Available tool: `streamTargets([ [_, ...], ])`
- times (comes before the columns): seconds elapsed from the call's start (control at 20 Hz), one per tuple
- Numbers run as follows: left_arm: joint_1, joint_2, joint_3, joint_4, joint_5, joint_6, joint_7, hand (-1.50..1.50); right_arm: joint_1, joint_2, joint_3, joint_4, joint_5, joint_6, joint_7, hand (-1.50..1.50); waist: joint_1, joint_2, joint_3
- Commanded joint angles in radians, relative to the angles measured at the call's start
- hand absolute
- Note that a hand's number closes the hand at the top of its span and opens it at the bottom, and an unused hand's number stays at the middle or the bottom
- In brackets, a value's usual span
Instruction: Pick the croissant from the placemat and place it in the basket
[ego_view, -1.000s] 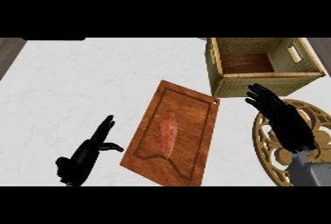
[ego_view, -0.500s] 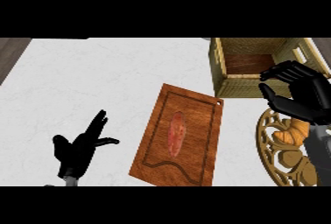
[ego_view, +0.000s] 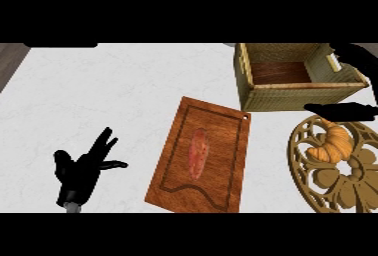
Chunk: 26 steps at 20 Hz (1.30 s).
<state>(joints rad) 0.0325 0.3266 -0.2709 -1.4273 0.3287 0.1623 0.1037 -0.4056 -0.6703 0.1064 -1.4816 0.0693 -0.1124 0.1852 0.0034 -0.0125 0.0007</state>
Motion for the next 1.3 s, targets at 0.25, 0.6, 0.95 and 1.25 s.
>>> streamTargets([
  [0.25,0.094,0.077,0.038,0.081,-0.015,0.028,0.066,0.0,-0.127,-0.401,-0.03,-0.087,0.023,0.348,0.31,-1.5,-0.02,0.003,-0.006],
  [0.6,0.087,0.09,0.038,0.033,-0.014,0.037,0.109,0.0,-0.176,-0.56,-0.052,-0.102,-0.243,0.737,0.466,-1.5,-0.018,0.004,-0.005],
  [0.95,0.092,0.068,0.031,0.062,-0.028,0.028,0.078,0.0,-0.192,-0.639,-0.082,-0.122,-0.385,0.888,0.582,-1.5,-0.005,0.011,-0.003],
  [1.25,0.095,0.083,0.061,0.035,-0.012,0.021,0.104,0.0,-0.106,-0.632,-0.127,-0.189,-0.436,0.864,0.602,-1.5,-0.017,0.007,-0.001],
])
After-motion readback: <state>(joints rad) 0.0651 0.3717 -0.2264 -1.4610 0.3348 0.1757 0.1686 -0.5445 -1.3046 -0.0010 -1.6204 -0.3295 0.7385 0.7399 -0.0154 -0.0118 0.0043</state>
